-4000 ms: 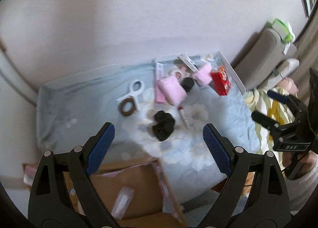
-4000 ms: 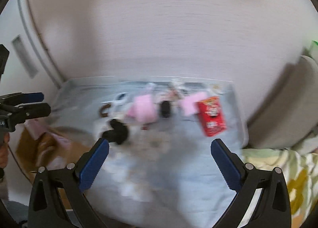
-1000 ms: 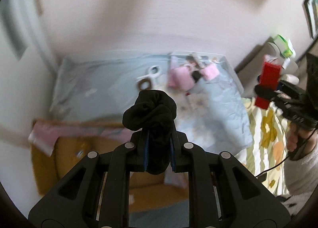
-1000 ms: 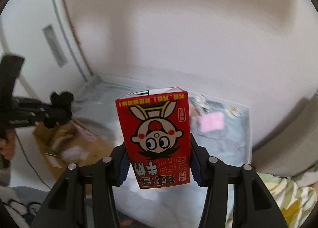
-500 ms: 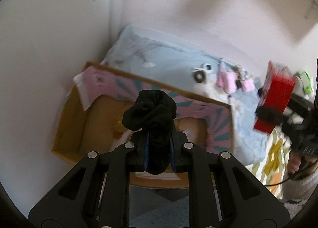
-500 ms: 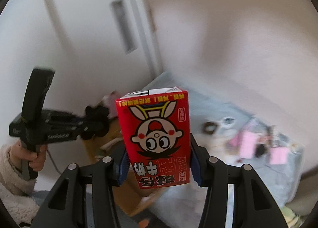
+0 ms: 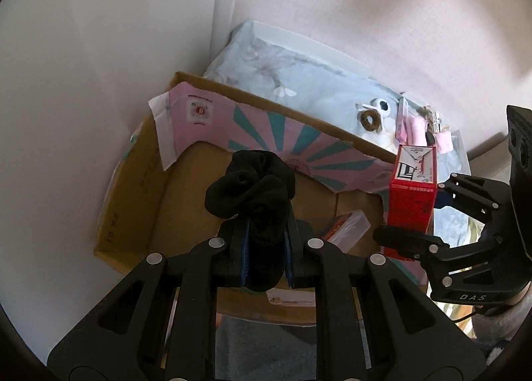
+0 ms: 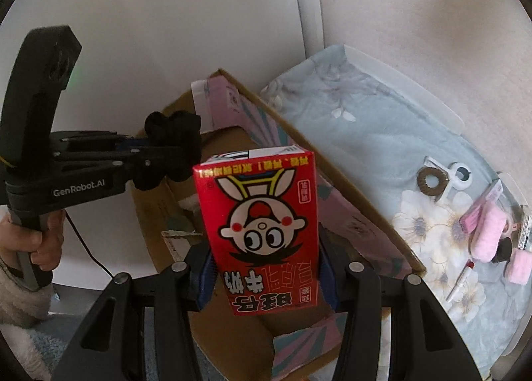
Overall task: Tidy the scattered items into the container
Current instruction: 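Carry scrunchie and red carton into the cardboard box and open both tools, then move both open tools back over the tray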
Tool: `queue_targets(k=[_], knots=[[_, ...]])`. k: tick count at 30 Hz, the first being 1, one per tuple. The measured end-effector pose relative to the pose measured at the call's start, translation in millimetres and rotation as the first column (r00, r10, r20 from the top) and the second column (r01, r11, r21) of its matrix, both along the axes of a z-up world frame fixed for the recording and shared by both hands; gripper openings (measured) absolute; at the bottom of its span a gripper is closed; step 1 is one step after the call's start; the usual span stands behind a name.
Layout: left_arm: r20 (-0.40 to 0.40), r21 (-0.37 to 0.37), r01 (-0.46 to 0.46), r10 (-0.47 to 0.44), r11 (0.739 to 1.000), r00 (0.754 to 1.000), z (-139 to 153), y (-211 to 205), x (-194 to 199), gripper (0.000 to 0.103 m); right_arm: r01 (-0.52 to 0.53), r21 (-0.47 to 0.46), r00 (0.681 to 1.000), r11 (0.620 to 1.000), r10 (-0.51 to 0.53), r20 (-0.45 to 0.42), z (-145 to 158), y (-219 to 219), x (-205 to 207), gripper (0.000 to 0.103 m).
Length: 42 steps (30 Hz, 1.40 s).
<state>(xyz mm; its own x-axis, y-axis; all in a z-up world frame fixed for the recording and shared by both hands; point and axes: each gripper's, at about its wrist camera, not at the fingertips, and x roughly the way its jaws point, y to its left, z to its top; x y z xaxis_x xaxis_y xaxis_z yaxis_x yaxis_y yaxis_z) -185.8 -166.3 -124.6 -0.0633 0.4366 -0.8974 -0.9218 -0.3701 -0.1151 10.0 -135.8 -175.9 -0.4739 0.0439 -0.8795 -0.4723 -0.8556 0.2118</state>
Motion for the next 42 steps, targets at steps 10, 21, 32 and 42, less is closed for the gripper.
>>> queue_targets(k=[10, 21, 32, 42], knots=[[0.045, 0.08, -0.016, 0.012, 0.997, 0.999, 16.6, -1.4, -7.1, 0.1, -0.039, 0.002, 0.998, 0.999, 0.039, 0.055, -7.4, -5.4, -19.3, 0.082], [0.028, 0.046, 0.007, -0.008, 0.999, 1.0, 10.3, 4.0, -13.3, 0.1, -0.001, 0.025, 0.993, 1.0, -0.002, 0.115, -16.1, -2.7, -26.4, 0.084], [0.023, 0.038, 0.02, -0.021, 0.999, 1.0, 11.9, 7.0, -12.8, 0.1, 0.021, 0.017, 0.995, 1.0, -0.022, 0.101, -11.9, 2.2, -24.1, 0.084], [0.017, 0.069, 0.07, -0.071, 0.995, 0.997, 31.5, 14.9, 0.3, 0.1, 0.004, 0.072, 1.0, 0.997, -0.006, 0.025, 11.3, -7.3, -12.7, 0.084]])
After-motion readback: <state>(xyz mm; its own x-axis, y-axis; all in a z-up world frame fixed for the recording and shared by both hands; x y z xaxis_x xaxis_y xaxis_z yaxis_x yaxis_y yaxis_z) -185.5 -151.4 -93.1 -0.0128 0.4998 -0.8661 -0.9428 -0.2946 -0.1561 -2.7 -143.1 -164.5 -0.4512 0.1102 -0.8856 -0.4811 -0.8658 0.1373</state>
